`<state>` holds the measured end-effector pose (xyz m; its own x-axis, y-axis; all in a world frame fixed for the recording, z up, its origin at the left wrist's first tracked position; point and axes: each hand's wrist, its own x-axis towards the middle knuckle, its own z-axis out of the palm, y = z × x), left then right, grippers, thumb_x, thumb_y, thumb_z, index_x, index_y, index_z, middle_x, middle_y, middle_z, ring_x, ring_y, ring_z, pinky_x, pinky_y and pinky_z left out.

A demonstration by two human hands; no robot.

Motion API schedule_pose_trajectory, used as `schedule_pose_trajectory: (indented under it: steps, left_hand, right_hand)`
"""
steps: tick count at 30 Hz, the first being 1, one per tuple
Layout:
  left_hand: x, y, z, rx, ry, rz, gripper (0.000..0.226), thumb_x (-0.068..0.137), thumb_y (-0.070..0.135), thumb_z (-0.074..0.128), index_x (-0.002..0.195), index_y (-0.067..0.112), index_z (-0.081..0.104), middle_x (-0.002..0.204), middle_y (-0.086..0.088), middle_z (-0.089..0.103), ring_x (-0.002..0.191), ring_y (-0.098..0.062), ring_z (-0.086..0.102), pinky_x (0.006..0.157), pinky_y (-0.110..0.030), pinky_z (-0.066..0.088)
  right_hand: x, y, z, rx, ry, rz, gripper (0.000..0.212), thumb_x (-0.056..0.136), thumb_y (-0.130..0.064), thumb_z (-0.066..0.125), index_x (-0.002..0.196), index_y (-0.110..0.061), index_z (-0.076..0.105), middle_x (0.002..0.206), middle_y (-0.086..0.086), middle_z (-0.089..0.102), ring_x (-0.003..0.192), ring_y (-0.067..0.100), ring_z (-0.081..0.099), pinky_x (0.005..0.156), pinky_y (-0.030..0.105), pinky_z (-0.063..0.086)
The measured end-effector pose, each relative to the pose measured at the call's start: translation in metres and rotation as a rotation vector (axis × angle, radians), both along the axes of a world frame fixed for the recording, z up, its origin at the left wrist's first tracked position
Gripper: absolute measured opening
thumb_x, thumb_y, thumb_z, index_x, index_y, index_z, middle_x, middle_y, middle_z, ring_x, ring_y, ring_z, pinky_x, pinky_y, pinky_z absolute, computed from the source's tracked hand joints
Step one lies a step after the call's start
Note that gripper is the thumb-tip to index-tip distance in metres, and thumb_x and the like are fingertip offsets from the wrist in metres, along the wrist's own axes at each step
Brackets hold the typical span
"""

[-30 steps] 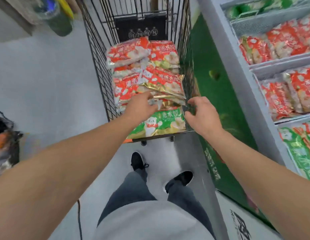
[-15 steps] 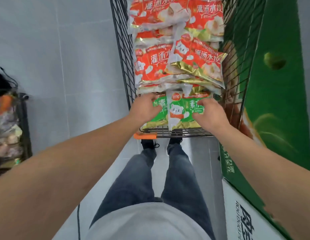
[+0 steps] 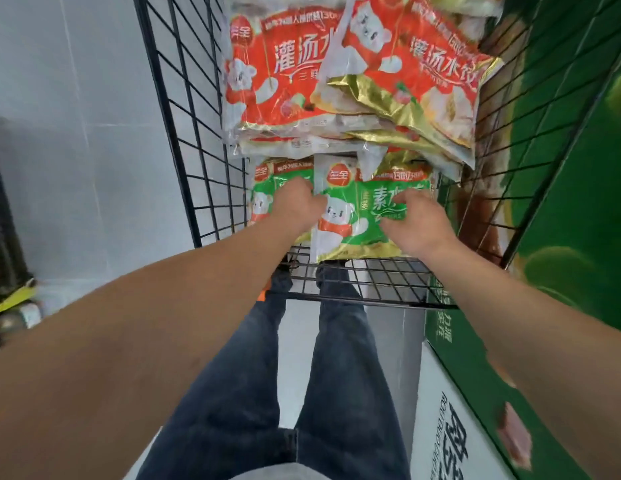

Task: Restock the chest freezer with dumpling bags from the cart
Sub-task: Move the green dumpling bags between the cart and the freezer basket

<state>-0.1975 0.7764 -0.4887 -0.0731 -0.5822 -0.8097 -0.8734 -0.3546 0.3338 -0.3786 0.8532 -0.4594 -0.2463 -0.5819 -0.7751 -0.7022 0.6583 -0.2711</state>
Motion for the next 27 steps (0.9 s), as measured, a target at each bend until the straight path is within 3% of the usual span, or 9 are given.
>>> schedule_pose_trajectory:
  steps: [2, 5, 8, 12, 16, 19, 21, 25, 27]
  left_hand:
    - [-0.005, 0.000, -0.002, 0.031, -0.014, 0.020, 0.015, 0.091, 0.019, 0.060, 0.079, 0.010, 0.056, 0.080, -0.012, 0.059, 0.075, -0.028, 0.062, 0.060, -0.034, 0.049]
    - [-0.003, -0.005, -0.001, 0.034, -0.044, 0.003, 0.017, 0.094, 0.018, 0.057, 0.080, 0.009, 0.060, 0.086, -0.007, 0.063, 0.080, -0.026, 0.062, 0.066, -0.033, 0.054]
    - [0.015, -0.014, 0.009, -0.054, -0.116, 0.060, 0.015, 0.094, 0.012, 0.053, 0.082, 0.014, 0.062, 0.084, -0.003, 0.063, 0.074, -0.020, 0.059, 0.056, -0.026, 0.043]
    - [0.044, -0.021, 0.011, -0.163, -0.279, 0.291, 0.032, 0.096, 0.007, 0.047, 0.125, 0.007, 0.061, 0.125, -0.006, 0.062, 0.113, -0.026, 0.061, 0.078, -0.027, 0.045]
    - [0.042, -0.017, -0.004, -0.088, -0.294, 0.368, 0.036, 0.097, 0.009, 0.050, 0.132, 0.005, 0.057, 0.130, -0.011, 0.062, 0.109, -0.029, 0.063, 0.075, -0.028, 0.048]
    - [0.043, -0.012, -0.010, -0.016, -0.271, 0.407, 0.036, 0.093, 0.012, 0.054, 0.128, 0.005, 0.061, 0.124, -0.013, 0.065, 0.107, -0.033, 0.065, 0.086, -0.037, 0.056]
    - [0.045, -0.010, -0.010, 0.012, -0.256, 0.431, 0.035, 0.093, 0.012, 0.054, 0.127, 0.006, 0.064, 0.123, -0.014, 0.067, 0.106, -0.034, 0.066, 0.089, -0.042, 0.057]
    - [0.051, -0.007, 0.002, 0.024, -0.226, 0.441, 0.035, 0.095, 0.014, 0.058, 0.129, 0.006, 0.062, 0.121, -0.014, 0.067, 0.104, -0.032, 0.067, 0.086, -0.040, 0.058]
    - [0.050, -0.007, 0.014, 0.004, -0.198, 0.410, 0.032, 0.094, 0.015, 0.058, 0.123, 0.002, 0.064, 0.119, -0.018, 0.068, 0.106, -0.034, 0.067, 0.083, -0.041, 0.057]
  right_hand:
    - [-0.004, 0.002, -0.005, 0.011, 0.000, -0.010, 0.052, 0.090, -0.026, 0.067, 0.137, -0.010, 0.051, 0.139, 0.015, 0.047, 0.125, 0.031, 0.050, 0.097, 0.031, 0.040]
    - [-0.007, 0.002, -0.008, 0.014, 0.012, -0.053, 0.052, 0.090, -0.025, 0.065, 0.137, -0.009, 0.050, 0.140, 0.014, 0.044, 0.126, 0.031, 0.048, 0.100, 0.032, 0.039]
    - [-0.007, -0.001, -0.011, 0.037, 0.017, -0.145, 0.051, 0.092, -0.024, 0.061, 0.139, -0.009, 0.046, 0.141, 0.014, 0.042, 0.129, 0.032, 0.046, 0.104, 0.033, 0.037]
    - [-0.002, -0.008, -0.020, 0.113, -0.012, -0.300, 0.056, 0.095, -0.019, 0.056, 0.146, -0.007, 0.036, 0.147, 0.016, 0.040, 0.133, 0.034, 0.044, 0.103, 0.032, 0.037]
    - [0.002, -0.013, -0.043, 0.234, -0.063, -0.511, 0.053, 0.099, -0.017, 0.048, 0.149, -0.008, 0.033, 0.146, 0.015, 0.047, 0.129, 0.033, 0.049, 0.095, 0.033, 0.040]
    - [0.004, -0.013, -0.055, 0.211, -0.103, -0.718, 0.031, 0.097, -0.016, 0.046, 0.125, -0.008, 0.056, 0.126, 0.018, 0.062, 0.109, 0.033, 0.061, 0.086, 0.040, 0.049]
    - [0.003, -0.011, -0.056, 0.153, -0.096, -0.830, 0.026, 0.096, -0.013, 0.046, 0.114, -0.009, 0.064, 0.117, 0.018, 0.066, 0.099, 0.029, 0.064, 0.088, 0.043, 0.054]
    - [0.001, -0.001, -0.045, 0.104, -0.044, -0.964, 0.018, 0.090, -0.010, 0.047, 0.089, -0.013, 0.064, 0.102, 0.011, 0.069, 0.094, 0.029, 0.067, 0.087, 0.047, 0.058]
    - [-0.001, 0.002, -0.037, 0.111, -0.030, -0.953, 0.015, 0.086, -0.010, 0.047, 0.082, -0.013, 0.062, 0.094, 0.009, 0.069, 0.092, 0.030, 0.067, 0.078, 0.045, 0.060]
